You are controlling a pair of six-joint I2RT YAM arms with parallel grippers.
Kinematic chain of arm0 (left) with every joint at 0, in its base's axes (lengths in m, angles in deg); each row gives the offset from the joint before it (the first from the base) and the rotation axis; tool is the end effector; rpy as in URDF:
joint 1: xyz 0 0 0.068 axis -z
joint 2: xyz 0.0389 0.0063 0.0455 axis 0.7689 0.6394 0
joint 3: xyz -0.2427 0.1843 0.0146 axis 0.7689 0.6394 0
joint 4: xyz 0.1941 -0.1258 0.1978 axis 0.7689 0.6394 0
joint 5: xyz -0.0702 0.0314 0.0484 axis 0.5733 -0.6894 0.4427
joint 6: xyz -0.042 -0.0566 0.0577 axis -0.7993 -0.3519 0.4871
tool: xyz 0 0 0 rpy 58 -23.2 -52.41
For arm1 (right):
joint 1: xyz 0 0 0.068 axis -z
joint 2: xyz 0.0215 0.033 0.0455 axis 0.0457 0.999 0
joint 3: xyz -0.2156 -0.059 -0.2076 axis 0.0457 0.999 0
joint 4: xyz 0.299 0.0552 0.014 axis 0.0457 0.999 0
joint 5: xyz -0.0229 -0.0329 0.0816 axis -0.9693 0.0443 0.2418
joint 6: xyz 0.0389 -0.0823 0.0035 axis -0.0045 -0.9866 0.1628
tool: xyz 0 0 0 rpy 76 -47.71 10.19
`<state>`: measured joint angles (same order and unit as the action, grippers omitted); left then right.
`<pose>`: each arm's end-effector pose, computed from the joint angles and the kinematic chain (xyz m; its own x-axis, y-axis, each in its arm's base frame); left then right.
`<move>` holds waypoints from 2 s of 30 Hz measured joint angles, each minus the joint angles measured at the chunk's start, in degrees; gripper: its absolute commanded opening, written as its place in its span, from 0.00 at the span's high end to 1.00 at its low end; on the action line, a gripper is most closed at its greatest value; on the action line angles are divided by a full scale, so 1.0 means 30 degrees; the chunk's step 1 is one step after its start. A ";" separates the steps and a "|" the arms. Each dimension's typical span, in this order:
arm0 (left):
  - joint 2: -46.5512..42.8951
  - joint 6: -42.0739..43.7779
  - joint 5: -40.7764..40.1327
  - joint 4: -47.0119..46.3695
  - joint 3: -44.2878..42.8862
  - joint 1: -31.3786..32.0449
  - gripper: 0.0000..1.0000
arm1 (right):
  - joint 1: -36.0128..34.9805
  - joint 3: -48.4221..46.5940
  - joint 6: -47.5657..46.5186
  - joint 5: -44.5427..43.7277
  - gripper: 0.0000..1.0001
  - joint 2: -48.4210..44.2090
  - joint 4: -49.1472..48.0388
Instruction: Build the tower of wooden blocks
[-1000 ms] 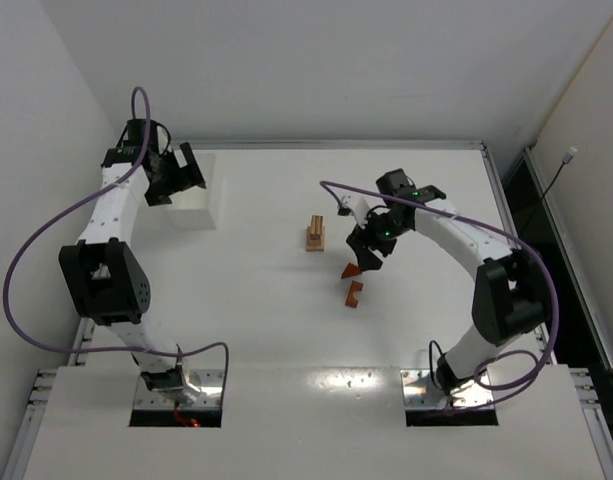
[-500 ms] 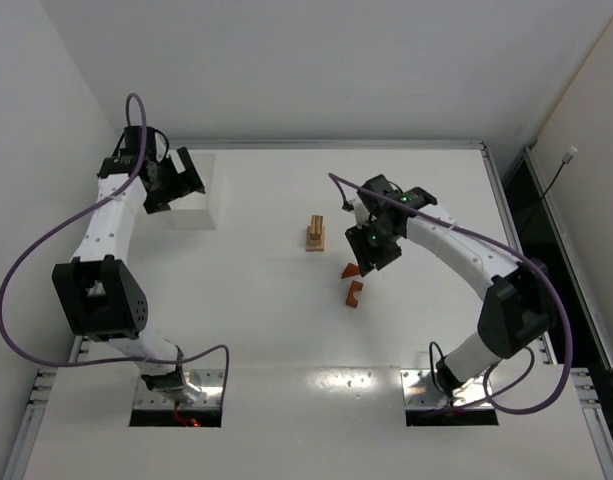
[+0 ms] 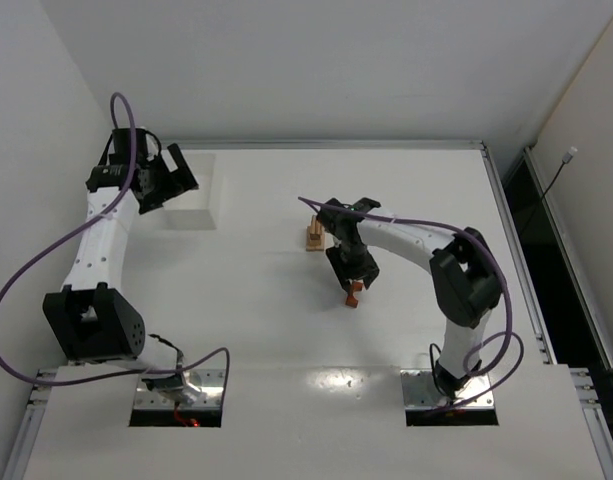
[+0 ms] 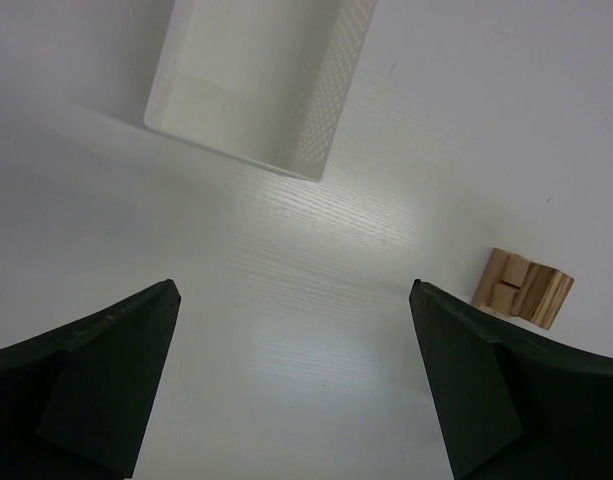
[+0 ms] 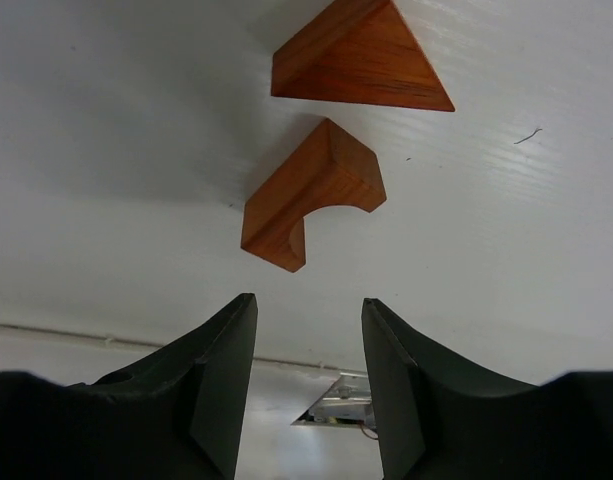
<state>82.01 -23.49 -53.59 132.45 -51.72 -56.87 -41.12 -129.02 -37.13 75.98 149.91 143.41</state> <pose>0.3887 0.0402 0.3563 -0.6074 -0.5288 -0.5928 -0.3935 0.8486 -0.3537 0.3061 0.2356 0.1519 -0.9730 -0.2229 -0.0597 -0.2197 0.9740 -0.0557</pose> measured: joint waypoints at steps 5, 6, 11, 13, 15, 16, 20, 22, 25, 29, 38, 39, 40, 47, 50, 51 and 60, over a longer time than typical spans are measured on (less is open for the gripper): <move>-0.0583 -0.0102 -0.0058 -0.0284 0.0750 -0.0204 0.00 | 0.0313 -0.0007 0.0605 -0.0109 0.57 0.0721 0.0036; -0.0568 -0.0117 -0.0058 -0.0284 0.0838 -0.0248 0.00 | 0.0350 -0.0007 0.0648 -0.0117 0.57 0.0838 0.0029; -0.0561 -0.0168 -0.0044 -0.0284 0.0918 -0.0393 0.00 | 0.0342 -0.0051 0.0976 -0.0117 0.58 0.1530 -0.0029; -0.0532 -0.0175 -0.0029 -0.0291 0.0918 -0.0415 0.00 | 0.0342 -0.0066 0.0998 -0.0138 0.58 0.1668 -0.0124; -0.0452 -0.0175 -0.0029 -0.0306 0.0918 -0.0415 0.00 | 0.0342 -0.0124 0.1064 -0.0204 0.58 0.1698 -0.0219; -0.0408 -0.0175 -0.0015 -0.0321 0.0918 -0.0415 0.00 | 0.0342 -0.0153 0.1107 -0.0248 0.58 0.1698 -0.0328; -0.0219 -0.0182 0.0131 -0.0364 0.0933 -0.0423 0.00 | 0.0342 -0.0423 0.1290 -0.0342 0.58 0.1712 -0.0750; -0.0160 -0.0182 0.0226 -0.0401 0.0984 -0.0423 0.00 | 0.0342 -0.0648 0.1406 -0.0357 0.58 0.1741 -0.0976; -0.0051 -0.0182 0.0386 -0.0423 0.0991 -0.0423 0.00 | 0.0342 -0.0889 0.1545 -0.0430 0.58 0.1851 -0.1246; 0.0204 -0.0182 0.0532 -0.0503 0.0991 -0.0452 0.00 | 0.0299 -0.0911 0.1719 -0.0568 0.58 0.2091 -0.1319; 0.0423 -0.0182 0.0794 -0.0554 0.0991 -0.0546 0.00 | 0.0291 -0.0903 0.1851 -0.0867 0.58 0.2659 -0.1326; 0.0437 -0.0182 0.0816 -0.0568 0.0991 -0.0590 0.00 | 0.0291 -0.0896 0.1858 -0.0925 0.58 0.2659 -0.1326; 0.0437 -0.0182 0.0852 -0.0590 0.0991 -0.0627 0.00 | 0.0291 -0.0860 0.1872 -0.1013 0.58 0.2659 -0.1355; 0.0597 -0.0182 0.0998 -0.0619 0.0976 -0.0707 0.00 | 0.0452 -0.0270 0.1894 -0.1559 0.58 0.2579 -0.1122; 0.0860 -0.0182 0.1071 -0.0619 0.0867 -0.0707 0.00 | 0.0605 0.0117 0.1894 -0.1647 0.58 0.2528 -0.0954; 0.0976 -0.0182 0.1093 -0.0619 0.0831 -0.0707 0.00 | 0.0692 0.0182 0.1902 -0.1654 0.58 0.2470 -0.0947; 0.1406 -0.0262 0.1450 -0.0627 0.0743 -0.0707 0.00 | 0.0976 0.0976 0.1967 -0.1872 0.72 0.1785 -0.0962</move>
<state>86.23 -24.27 -49.24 130.57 -49.49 -58.99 -38.19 -126.09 -31.23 70.36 155.26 140.52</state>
